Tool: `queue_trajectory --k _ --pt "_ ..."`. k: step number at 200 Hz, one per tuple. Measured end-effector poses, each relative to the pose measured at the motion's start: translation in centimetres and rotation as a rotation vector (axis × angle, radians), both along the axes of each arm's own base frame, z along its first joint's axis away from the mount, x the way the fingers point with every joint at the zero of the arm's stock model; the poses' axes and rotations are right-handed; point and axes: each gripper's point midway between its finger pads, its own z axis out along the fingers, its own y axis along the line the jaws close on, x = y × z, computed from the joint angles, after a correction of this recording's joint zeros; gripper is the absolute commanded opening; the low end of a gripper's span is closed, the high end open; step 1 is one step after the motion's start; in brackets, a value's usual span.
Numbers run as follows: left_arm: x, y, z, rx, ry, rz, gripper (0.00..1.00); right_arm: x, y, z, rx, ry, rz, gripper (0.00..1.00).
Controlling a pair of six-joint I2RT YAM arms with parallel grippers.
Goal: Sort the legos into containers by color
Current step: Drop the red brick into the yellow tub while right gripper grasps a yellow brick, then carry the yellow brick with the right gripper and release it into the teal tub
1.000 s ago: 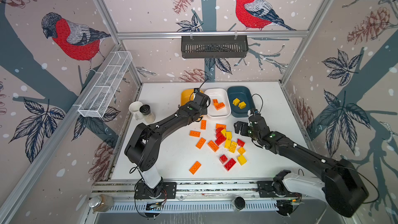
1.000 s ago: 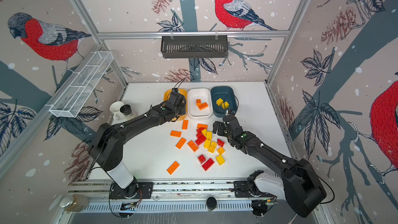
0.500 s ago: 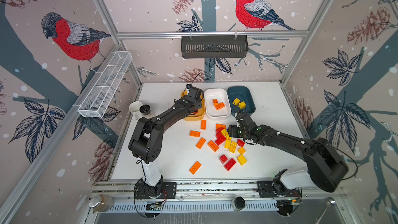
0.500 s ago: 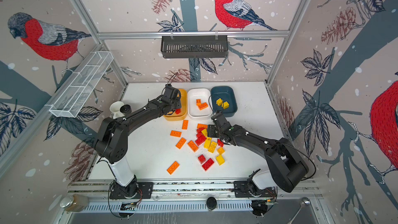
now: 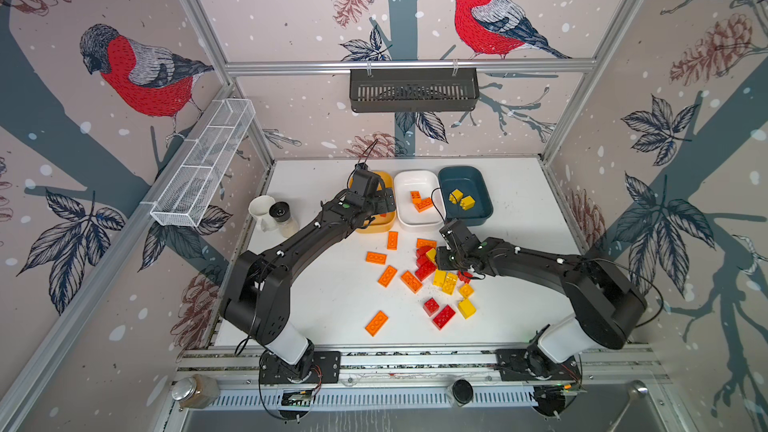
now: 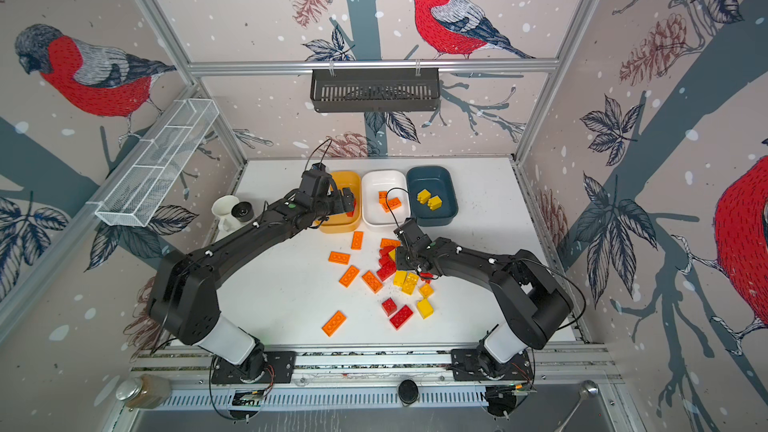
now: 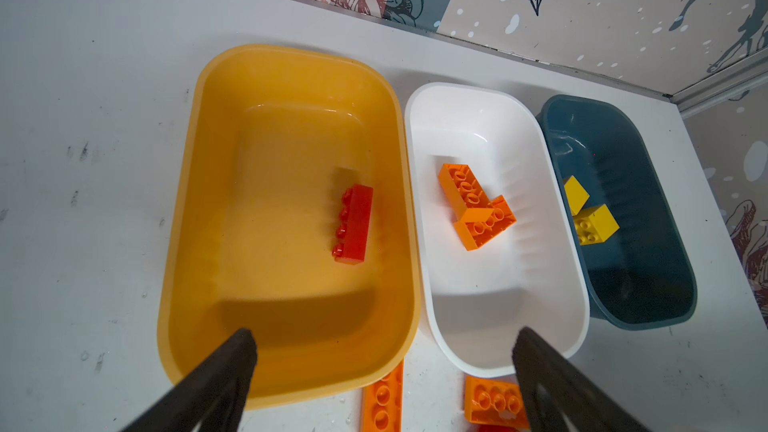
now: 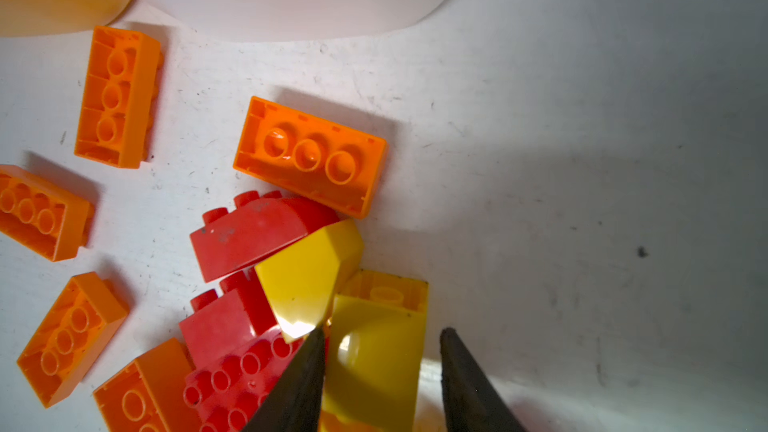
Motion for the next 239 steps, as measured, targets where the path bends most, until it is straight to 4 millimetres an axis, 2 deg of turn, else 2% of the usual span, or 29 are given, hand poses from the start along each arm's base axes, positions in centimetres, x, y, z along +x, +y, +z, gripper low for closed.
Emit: queue_trajectory --k 40,57,89,116,150,172,215,239 --pt "-1.0 0.0 0.1 -0.017 0.005 -0.021 0.97 -0.1 -0.1 -0.7 -0.064 0.005 -0.001 0.40" --pt "-1.5 -0.6 0.6 -0.048 0.008 -0.060 0.97 0.1 -0.2 -1.0 -0.095 0.004 -0.006 0.39" --pt "-2.3 -1.4 1.2 -0.082 0.005 -0.110 0.97 0.5 -0.3 -1.4 -0.137 -0.008 -0.012 0.30" --pt "-3.5 -1.7 0.8 -0.089 0.000 -0.123 0.97 0.6 -0.7 -1.1 -0.161 -0.030 -0.002 0.28" --pt "-5.7 -4.4 0.9 -0.092 -0.026 -0.181 0.97 1.3 -1.1 1.9 -0.141 -0.122 0.019 0.26" --pt "-6.1 -5.0 0.8 -0.096 -0.038 -0.189 0.97 2.1 -1.9 3.9 -0.111 -0.182 0.013 0.24" --pt "-6.1 -5.2 0.6 -0.115 -0.037 -0.175 0.97 6.1 -4.6 8.6 0.010 -0.320 -0.070 0.23" --pt "-6.0 -5.2 0.5 -0.116 -0.037 -0.174 0.97 8.5 -6.6 10.0 0.040 -0.360 -0.114 0.23"
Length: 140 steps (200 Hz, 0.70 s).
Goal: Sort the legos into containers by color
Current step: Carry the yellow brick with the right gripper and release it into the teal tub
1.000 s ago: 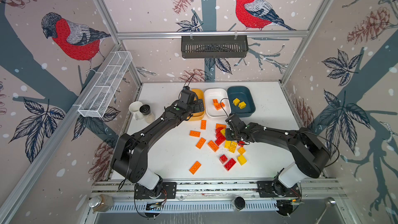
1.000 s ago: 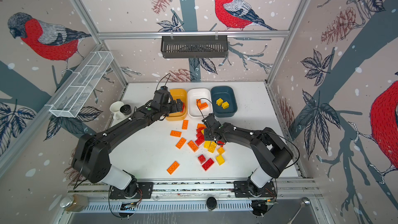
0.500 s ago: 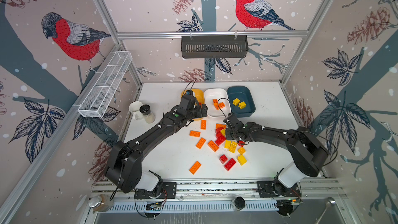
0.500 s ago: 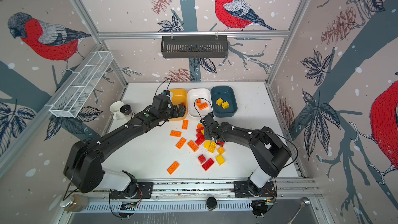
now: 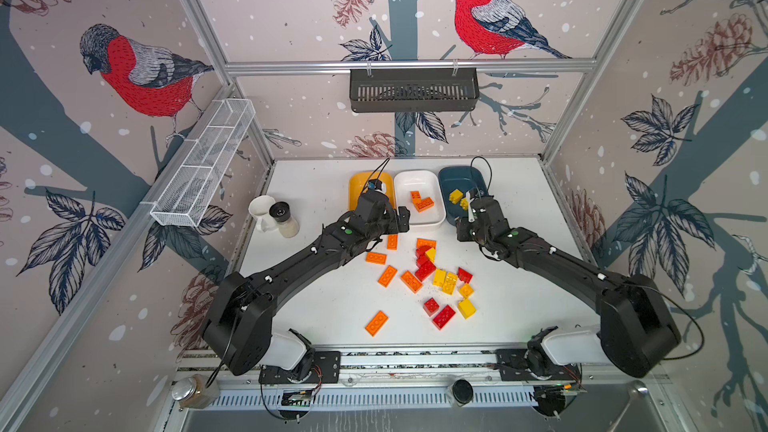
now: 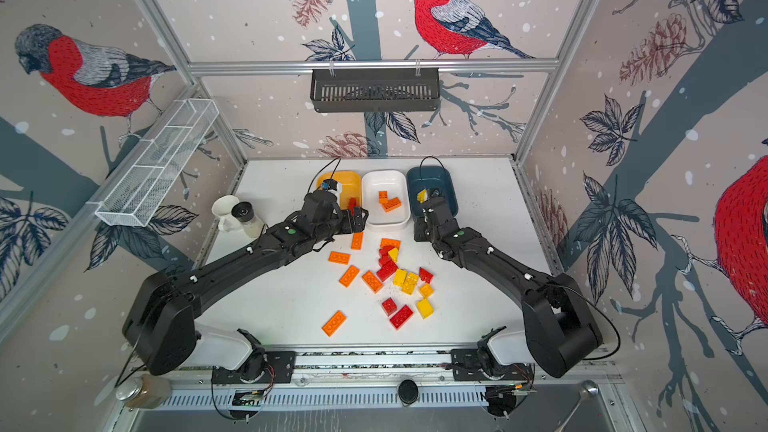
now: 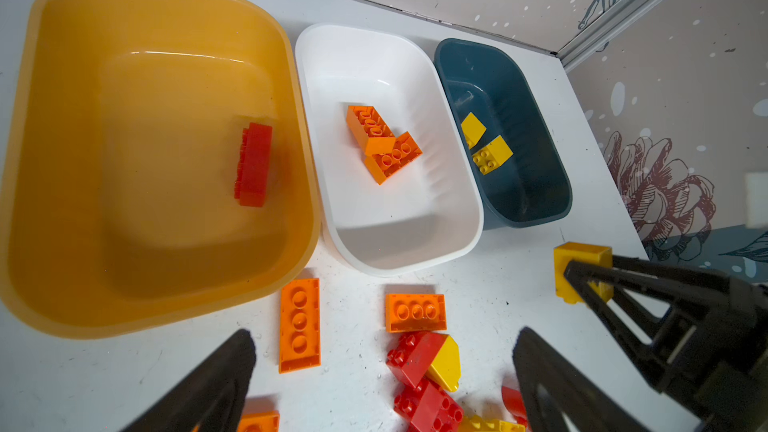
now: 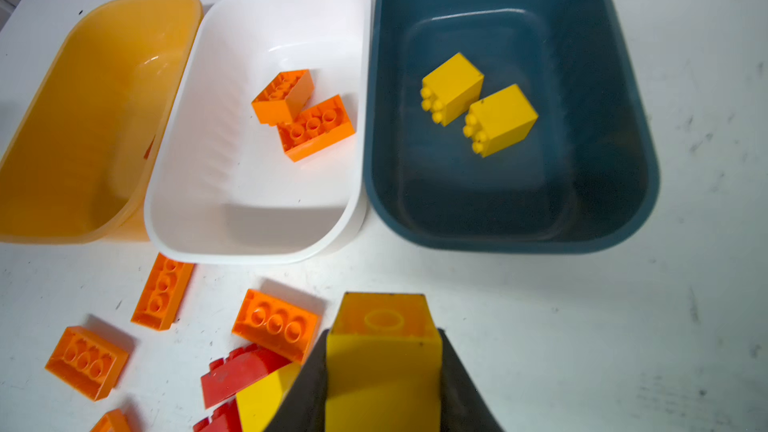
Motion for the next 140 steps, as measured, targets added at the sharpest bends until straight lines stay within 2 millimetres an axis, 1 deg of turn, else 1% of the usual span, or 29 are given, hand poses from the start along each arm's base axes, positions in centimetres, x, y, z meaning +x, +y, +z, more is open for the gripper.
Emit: queue_trajectory --k 20,30,50,73,107,123,140 --pt "0.0 0.1 0.1 -0.001 -0.002 0.002 0.97 2.4 -1.6 0.6 0.023 -0.015 -0.028 0.24" --pt "-0.1 0.2 0.1 -0.004 -0.008 0.004 0.97 3.7 -2.5 0.6 0.031 -0.011 -0.045 0.24" --pt "-0.5 0.5 -0.3 0.003 0.000 0.004 0.97 6.1 -3.4 0.2 0.030 0.002 -0.058 0.24" --pt "-0.7 0.6 -0.6 0.006 0.006 0.003 0.97 8.7 -3.0 0.0 0.006 0.011 -0.052 0.27" --pt "-1.1 0.7 -1.8 0.019 0.034 -0.004 0.97 12.5 -3.1 -1.7 -0.068 0.052 -0.088 0.29" --pt "-1.5 0.9 -2.6 0.026 0.060 0.002 0.97 13.9 -2.7 -2.2 -0.082 0.066 -0.087 0.30" --pt "-1.9 1.2 -3.6 0.036 0.086 0.007 0.97 14.6 -2.1 -2.6 -0.094 0.079 -0.079 0.34"
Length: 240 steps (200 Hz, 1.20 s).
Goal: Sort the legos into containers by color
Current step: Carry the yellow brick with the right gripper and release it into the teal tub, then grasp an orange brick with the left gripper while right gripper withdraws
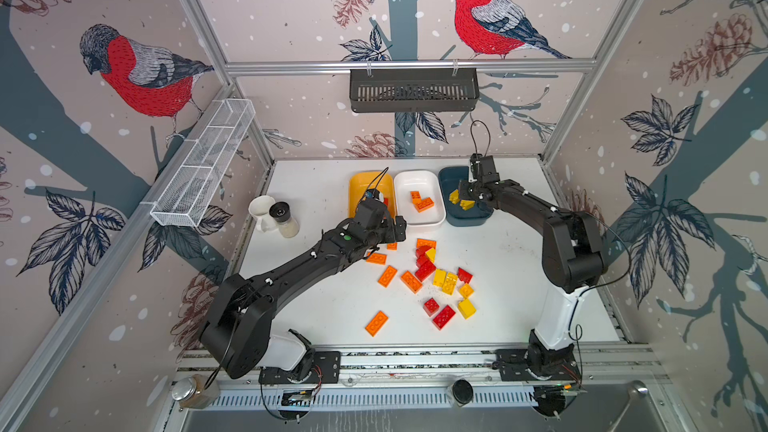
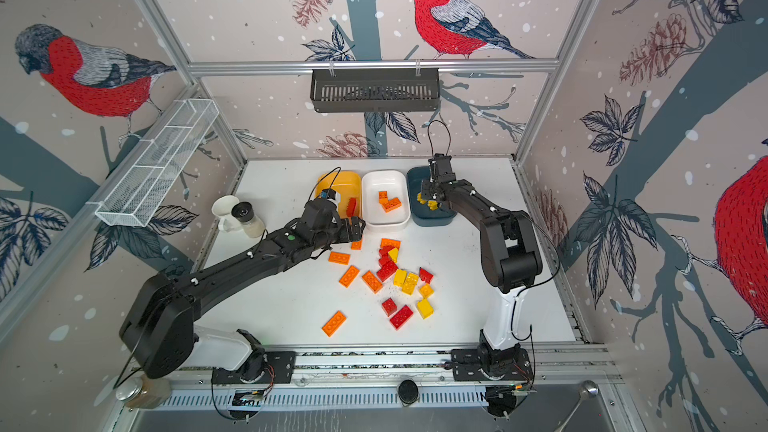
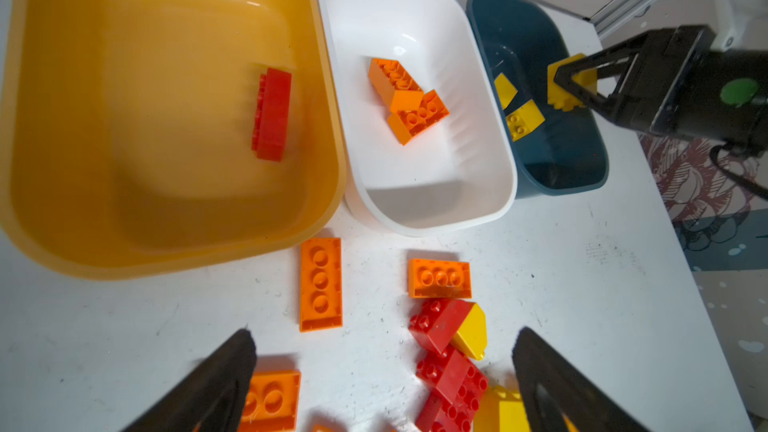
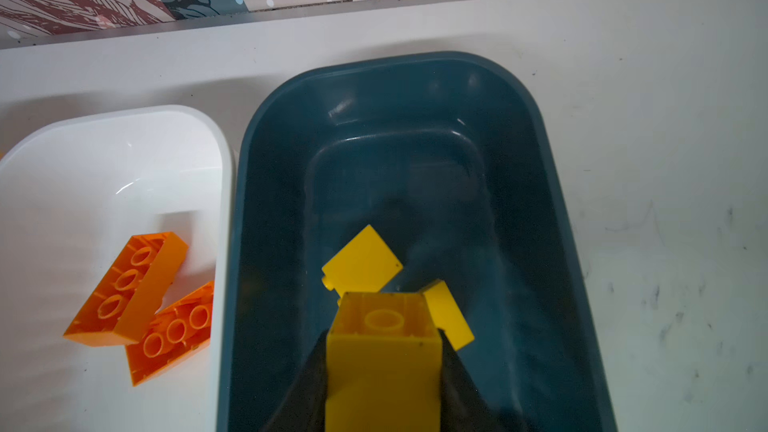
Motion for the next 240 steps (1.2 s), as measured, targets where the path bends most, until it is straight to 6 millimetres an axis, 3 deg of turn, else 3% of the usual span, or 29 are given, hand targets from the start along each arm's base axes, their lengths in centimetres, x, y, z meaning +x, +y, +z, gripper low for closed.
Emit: queue_trajectory --k 43,101,117,125,184,240 --pt "-0.6 0.4 -1.9 0.021 0.045 0.007 0.97 -0.8 2.2 0.5 -0.005 0.008 0.064 0.49" --pt "-1.7 -0.6 -4.9 0.050 0.115 -0.030 0.92 -3.3 2.0 4.1 -0.013 -0.054 0.055 0.74" --pt "-1.8 -0.7 -5.8 0.066 0.132 -0.033 0.88 -4.6 1.9 4.9 -0.012 -0.067 0.045 0.84" --pt "-1.8 -0.7 -6.3 0.077 0.141 -0.032 0.87 -5.5 1.7 5.4 -0.014 -0.078 0.037 1.00" --pt "-0.4 -0.8 -8.5 0.196 0.145 -0.023 0.79 -10.8 -1.1 8.9 0.073 -0.207 -0.047 1.00" --pt "0.7 -1.0 -11.7 0.330 0.169 -0.021 0.68 -15.4 -2.6 7.5 0.172 -0.232 -0.091 1.00"
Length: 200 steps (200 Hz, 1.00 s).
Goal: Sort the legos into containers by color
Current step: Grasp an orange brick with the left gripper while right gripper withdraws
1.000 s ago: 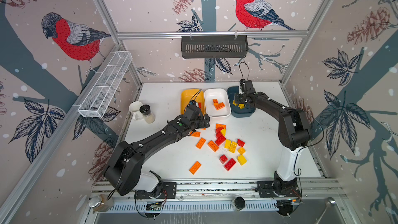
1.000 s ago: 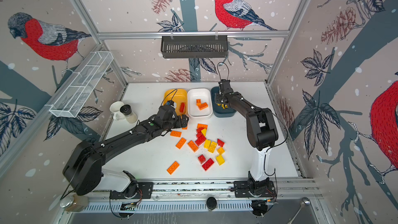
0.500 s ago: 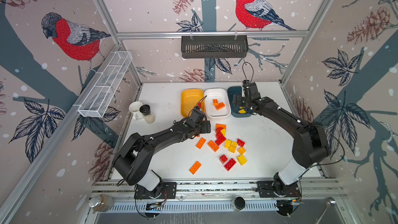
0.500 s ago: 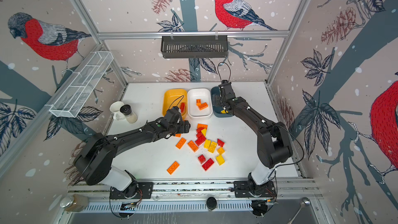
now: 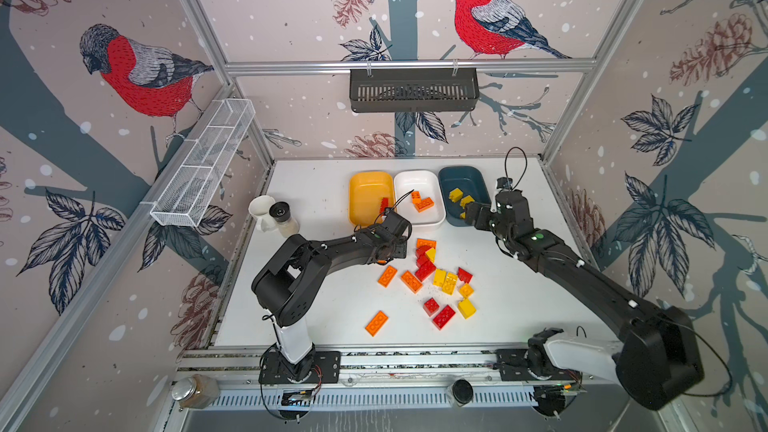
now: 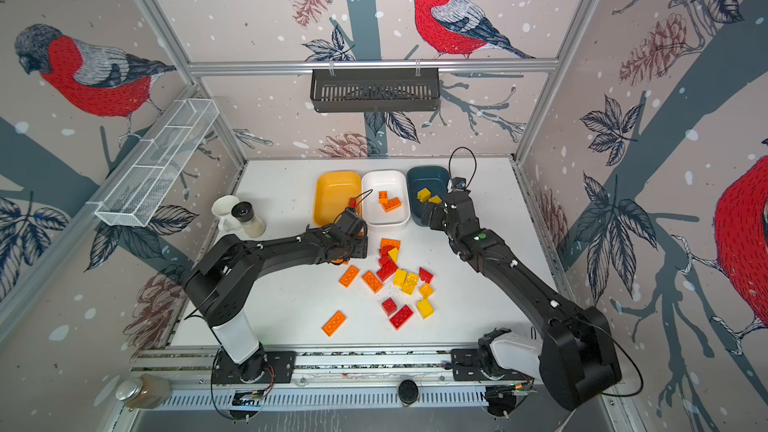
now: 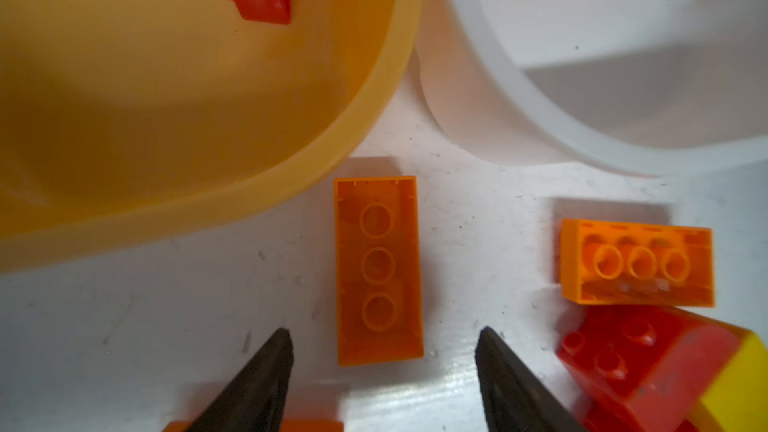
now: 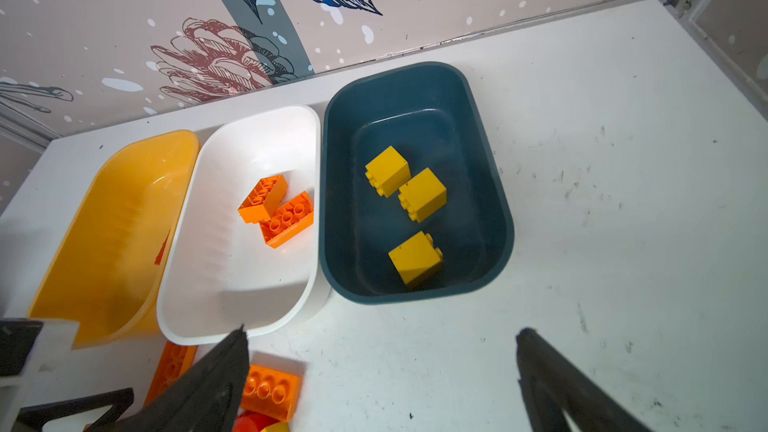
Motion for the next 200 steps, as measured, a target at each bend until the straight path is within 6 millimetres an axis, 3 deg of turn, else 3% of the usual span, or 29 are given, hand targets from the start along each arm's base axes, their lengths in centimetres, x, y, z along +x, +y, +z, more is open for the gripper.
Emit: queue_trajectory --k 49,145,200 --pt "0.5 -1.3 -1.4 0.094 -0.019 -0.026 0.59 -2.4 -1.9 -1.5 0.092 -0.005 -0.086 1.00" --pt "1.0 -2.4 -1.4 0.124 -0.072 -0.018 0.31 -2.8 -3.6 1.1 0.114 -0.090 -0.161 1.00" --pt "-1.1 -2.0 -0.3 0.128 -0.096 -0.048 0.23 -2.9 -4.2 1.4 0.080 -0.110 -0.170 0.99"
